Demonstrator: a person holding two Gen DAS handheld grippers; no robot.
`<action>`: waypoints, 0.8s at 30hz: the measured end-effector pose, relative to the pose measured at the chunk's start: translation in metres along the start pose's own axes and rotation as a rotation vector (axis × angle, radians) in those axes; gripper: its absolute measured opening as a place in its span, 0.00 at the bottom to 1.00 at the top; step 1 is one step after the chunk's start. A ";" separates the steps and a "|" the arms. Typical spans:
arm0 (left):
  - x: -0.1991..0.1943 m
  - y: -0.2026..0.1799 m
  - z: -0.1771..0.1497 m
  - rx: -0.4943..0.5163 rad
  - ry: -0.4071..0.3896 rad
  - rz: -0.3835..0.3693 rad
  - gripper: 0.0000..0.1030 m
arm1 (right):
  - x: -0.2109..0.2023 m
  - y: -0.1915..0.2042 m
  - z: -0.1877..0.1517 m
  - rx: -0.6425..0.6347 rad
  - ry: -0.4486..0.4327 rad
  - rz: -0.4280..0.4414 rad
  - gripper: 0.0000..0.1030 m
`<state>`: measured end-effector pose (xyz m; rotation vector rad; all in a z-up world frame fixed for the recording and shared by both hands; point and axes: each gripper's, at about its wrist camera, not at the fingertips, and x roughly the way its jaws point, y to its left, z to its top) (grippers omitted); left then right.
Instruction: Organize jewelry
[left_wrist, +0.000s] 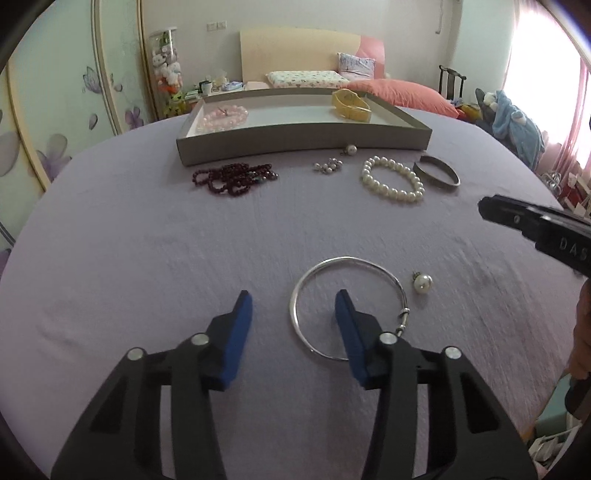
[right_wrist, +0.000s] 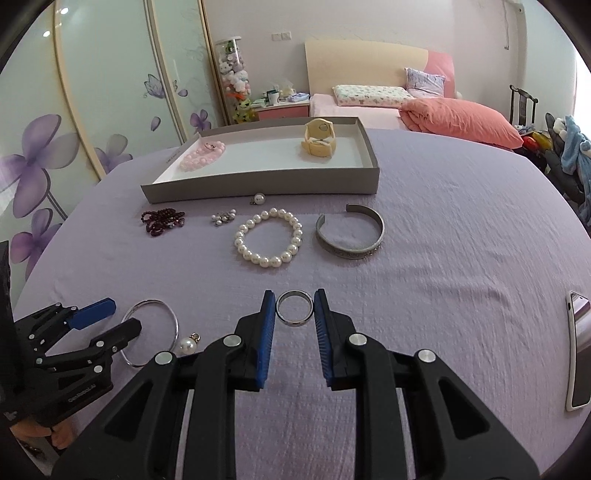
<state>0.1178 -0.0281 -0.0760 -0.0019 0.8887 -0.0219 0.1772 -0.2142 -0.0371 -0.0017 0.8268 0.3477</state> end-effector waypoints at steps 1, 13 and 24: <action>0.000 -0.001 0.000 0.002 0.000 0.003 0.37 | -0.001 0.000 0.000 0.000 -0.001 0.000 0.22; -0.005 0.001 -0.002 0.013 0.017 -0.008 0.04 | -0.013 0.000 0.004 0.001 -0.028 0.008 0.22; -0.029 0.020 0.010 -0.024 -0.051 -0.011 0.04 | -0.019 0.003 0.009 -0.004 -0.054 0.022 0.22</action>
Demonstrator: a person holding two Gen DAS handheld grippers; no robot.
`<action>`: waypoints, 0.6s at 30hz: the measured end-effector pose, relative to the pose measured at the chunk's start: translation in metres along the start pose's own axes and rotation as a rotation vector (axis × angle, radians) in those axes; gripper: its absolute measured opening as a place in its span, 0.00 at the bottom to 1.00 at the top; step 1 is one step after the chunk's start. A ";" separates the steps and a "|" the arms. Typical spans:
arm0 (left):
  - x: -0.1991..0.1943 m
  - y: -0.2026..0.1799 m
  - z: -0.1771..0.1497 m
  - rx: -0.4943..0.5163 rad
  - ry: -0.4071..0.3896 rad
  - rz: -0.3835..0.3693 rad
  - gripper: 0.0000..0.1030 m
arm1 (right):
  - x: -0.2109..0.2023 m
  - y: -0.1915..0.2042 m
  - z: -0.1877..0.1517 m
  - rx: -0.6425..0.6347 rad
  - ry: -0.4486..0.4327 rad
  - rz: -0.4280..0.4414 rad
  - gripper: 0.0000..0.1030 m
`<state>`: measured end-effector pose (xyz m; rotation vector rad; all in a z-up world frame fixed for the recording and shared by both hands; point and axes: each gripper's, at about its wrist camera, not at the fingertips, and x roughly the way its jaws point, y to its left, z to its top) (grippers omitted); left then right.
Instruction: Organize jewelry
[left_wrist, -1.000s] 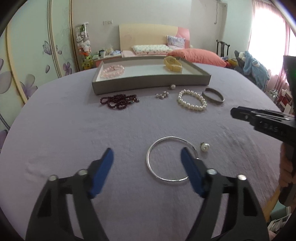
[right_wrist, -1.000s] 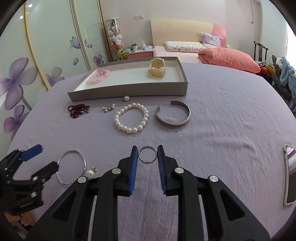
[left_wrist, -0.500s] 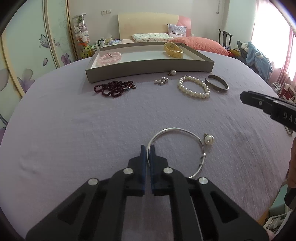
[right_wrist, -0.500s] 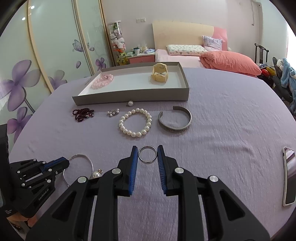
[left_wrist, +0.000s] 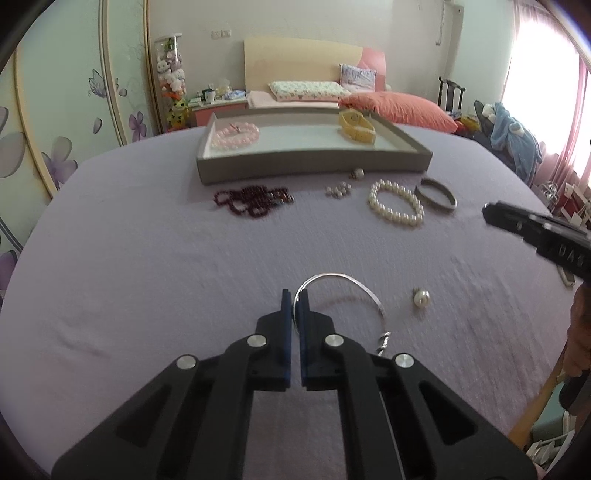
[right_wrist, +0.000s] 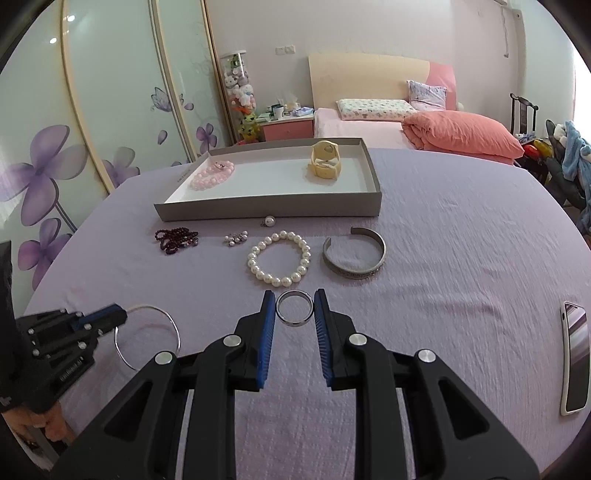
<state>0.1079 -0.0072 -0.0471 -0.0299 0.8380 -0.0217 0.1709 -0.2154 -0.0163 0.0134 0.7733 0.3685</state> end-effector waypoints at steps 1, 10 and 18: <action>-0.003 0.002 0.003 -0.002 -0.011 -0.003 0.04 | 0.000 0.001 0.000 -0.001 -0.001 0.000 0.22; -0.016 0.017 0.017 -0.010 -0.055 -0.019 0.04 | 0.002 0.007 0.002 -0.006 -0.003 0.010 0.22; 0.011 0.038 0.001 -0.030 0.018 -0.003 0.04 | 0.004 0.008 -0.001 -0.006 0.003 0.013 0.22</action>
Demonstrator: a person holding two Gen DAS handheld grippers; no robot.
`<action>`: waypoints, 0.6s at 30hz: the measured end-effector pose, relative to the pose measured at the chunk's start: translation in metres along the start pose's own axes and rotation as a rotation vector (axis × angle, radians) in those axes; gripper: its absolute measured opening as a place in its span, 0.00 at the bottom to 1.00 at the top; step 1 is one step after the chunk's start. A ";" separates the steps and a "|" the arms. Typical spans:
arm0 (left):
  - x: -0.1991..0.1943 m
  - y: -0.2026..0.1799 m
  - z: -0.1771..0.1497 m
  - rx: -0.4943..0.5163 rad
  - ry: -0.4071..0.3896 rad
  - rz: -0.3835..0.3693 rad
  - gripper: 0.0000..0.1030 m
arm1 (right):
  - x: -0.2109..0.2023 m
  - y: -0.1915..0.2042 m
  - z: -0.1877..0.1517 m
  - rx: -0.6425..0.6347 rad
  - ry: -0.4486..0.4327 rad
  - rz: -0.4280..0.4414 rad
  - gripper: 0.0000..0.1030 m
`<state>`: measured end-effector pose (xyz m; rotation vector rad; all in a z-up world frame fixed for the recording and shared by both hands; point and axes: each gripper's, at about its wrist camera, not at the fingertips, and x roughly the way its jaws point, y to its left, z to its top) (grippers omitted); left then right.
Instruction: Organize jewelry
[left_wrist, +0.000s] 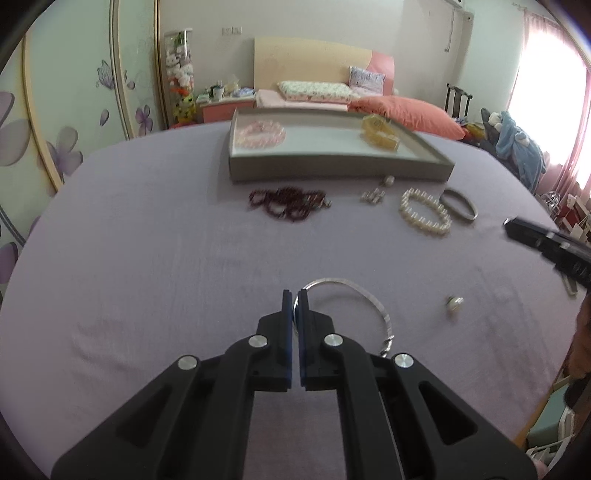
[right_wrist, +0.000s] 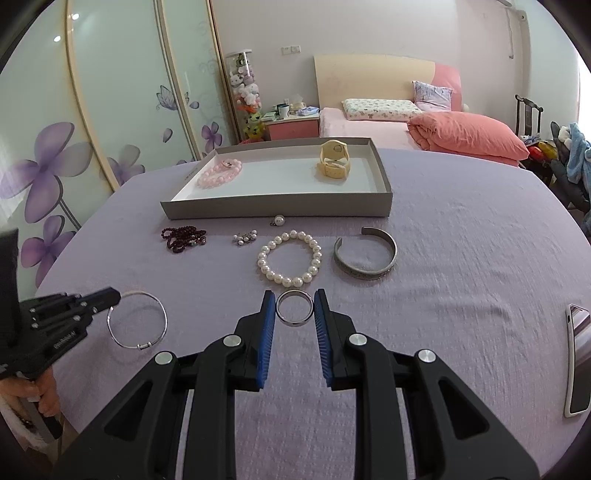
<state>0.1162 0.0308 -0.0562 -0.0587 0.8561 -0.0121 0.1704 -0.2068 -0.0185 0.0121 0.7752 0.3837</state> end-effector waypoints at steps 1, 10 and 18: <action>0.004 0.001 -0.003 0.001 0.008 0.001 0.04 | 0.000 0.000 0.000 0.001 0.000 -0.001 0.22; 0.007 0.002 -0.012 0.011 0.017 -0.026 0.16 | 0.001 0.000 0.000 0.003 0.000 -0.002 0.22; 0.004 -0.010 -0.016 0.061 0.042 -0.025 0.35 | 0.001 -0.001 0.000 0.000 -0.002 0.000 0.22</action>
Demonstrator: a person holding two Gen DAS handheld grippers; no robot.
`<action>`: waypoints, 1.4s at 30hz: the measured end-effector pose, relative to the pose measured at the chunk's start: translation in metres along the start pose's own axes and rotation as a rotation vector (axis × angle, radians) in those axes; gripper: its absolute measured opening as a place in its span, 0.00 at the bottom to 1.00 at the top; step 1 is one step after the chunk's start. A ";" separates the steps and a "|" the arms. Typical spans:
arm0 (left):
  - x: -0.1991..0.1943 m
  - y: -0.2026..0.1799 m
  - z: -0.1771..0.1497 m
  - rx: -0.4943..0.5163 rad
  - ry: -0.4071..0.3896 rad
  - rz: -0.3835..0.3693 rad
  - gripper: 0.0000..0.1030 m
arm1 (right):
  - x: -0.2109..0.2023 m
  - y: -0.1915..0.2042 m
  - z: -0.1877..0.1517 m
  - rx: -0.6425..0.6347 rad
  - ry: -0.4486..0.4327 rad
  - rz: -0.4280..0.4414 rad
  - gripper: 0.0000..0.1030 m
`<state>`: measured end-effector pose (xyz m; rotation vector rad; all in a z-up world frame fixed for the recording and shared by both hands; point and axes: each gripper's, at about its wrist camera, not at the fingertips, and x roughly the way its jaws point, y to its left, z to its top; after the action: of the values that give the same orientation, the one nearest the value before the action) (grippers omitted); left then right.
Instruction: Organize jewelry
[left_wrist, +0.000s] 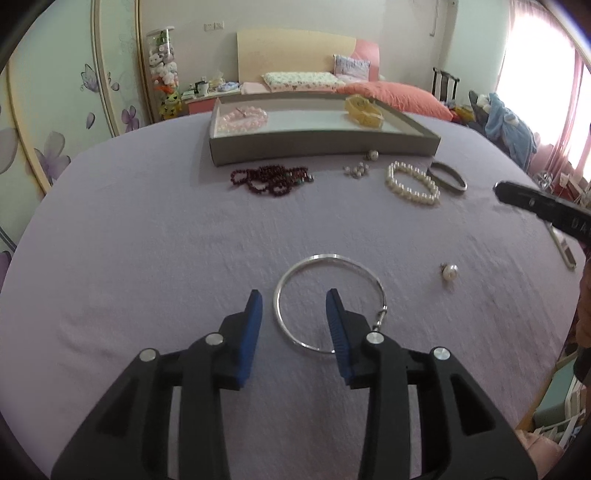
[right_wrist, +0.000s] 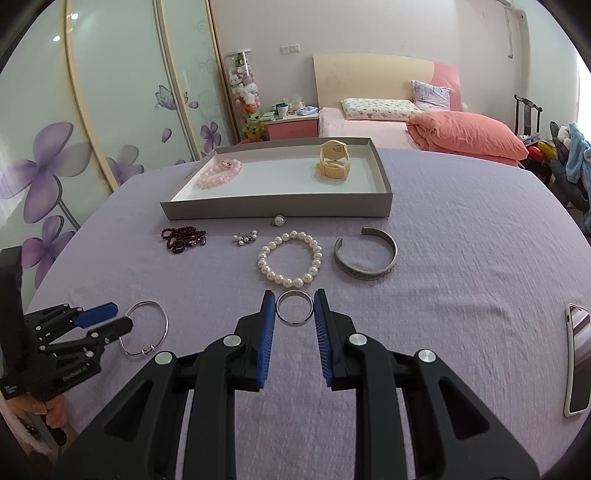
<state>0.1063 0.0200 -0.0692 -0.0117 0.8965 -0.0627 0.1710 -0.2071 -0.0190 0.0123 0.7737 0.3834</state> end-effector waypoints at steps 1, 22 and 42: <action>0.002 0.000 -0.001 -0.001 0.012 -0.003 0.34 | 0.000 0.000 0.000 -0.001 -0.002 0.001 0.22; -0.035 -0.009 0.023 0.022 -0.109 -0.016 0.03 | -0.017 0.009 0.011 -0.013 -0.046 0.009 0.22; -0.043 -0.002 0.032 0.040 -0.140 -0.024 0.02 | -0.008 0.017 0.013 -0.027 -0.038 0.032 0.22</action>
<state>0.1042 0.0203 -0.0154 0.0101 0.7546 -0.1007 0.1691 -0.1928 -0.0015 0.0071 0.7315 0.4230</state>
